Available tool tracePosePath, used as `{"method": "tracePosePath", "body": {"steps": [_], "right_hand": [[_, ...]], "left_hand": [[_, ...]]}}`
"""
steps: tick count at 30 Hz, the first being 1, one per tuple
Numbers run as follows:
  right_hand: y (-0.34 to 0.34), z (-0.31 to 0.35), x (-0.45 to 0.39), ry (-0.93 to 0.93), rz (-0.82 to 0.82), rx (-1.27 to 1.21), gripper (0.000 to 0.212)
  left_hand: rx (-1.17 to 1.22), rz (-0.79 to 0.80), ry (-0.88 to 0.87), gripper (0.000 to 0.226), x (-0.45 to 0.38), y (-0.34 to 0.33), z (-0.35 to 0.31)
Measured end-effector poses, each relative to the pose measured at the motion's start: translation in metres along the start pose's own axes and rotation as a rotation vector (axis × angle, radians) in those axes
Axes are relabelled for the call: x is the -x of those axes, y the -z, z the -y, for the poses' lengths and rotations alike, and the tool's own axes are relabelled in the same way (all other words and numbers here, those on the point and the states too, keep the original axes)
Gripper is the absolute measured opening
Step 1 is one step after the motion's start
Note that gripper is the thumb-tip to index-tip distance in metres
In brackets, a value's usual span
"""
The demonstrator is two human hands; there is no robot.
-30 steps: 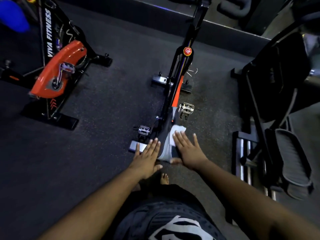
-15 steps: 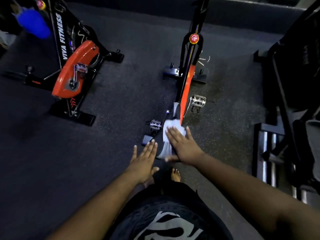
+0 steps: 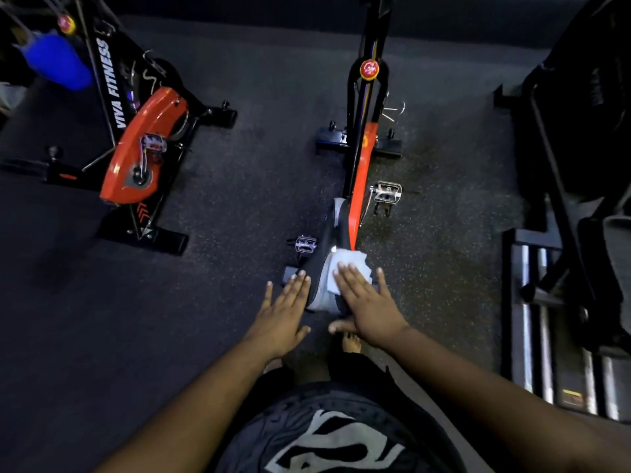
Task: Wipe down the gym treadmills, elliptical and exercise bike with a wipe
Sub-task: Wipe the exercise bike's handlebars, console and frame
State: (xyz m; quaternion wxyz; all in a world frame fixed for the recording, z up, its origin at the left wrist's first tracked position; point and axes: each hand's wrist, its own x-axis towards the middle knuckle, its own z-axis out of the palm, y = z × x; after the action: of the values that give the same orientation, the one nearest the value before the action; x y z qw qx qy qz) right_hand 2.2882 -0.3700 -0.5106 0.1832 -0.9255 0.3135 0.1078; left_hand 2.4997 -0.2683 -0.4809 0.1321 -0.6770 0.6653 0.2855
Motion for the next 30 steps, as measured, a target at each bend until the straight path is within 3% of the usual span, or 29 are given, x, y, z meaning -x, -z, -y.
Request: {"method": "tracePosePath", "body": {"steps": [4,9,17,21,24,26,30], "right_hand": [[0.009,0.019,-0.003,-0.195,0.049,-0.199,0.125],[-0.027,0.057,0.042,-0.319,0.040,-0.190,0.126],[0.004,0.067,-0.009,-0.582,-0.012,-0.279,0.123],[-0.025,0.118,0.010,-0.530,-0.022,-0.155,0.104],[-0.024,0.109,0.007,-0.448,-0.063,-0.077,0.083],[-0.005,0.088,-0.005,-0.439,-0.065,-0.053,0.087],[0.012,0.072,-0.036,-0.601,-0.044,-0.161,0.096]], "left_hand": [[-0.026,0.020,-0.014,0.110,-0.010,-0.002,0.000],[-0.092,0.039,-0.101,0.113,-0.012,-0.002,0.017],[-0.147,0.073,-0.301,0.114,-0.017,0.008,0.049],[-0.158,0.043,-0.396,0.110,-0.019,0.014,0.063],[-0.165,0.065,-0.431,0.106,-0.021,0.020,0.068],[-0.189,0.092,-0.452,0.104,-0.025,0.025,0.070],[-0.231,0.097,-0.468,0.103,-0.029,0.030,0.075]]}}
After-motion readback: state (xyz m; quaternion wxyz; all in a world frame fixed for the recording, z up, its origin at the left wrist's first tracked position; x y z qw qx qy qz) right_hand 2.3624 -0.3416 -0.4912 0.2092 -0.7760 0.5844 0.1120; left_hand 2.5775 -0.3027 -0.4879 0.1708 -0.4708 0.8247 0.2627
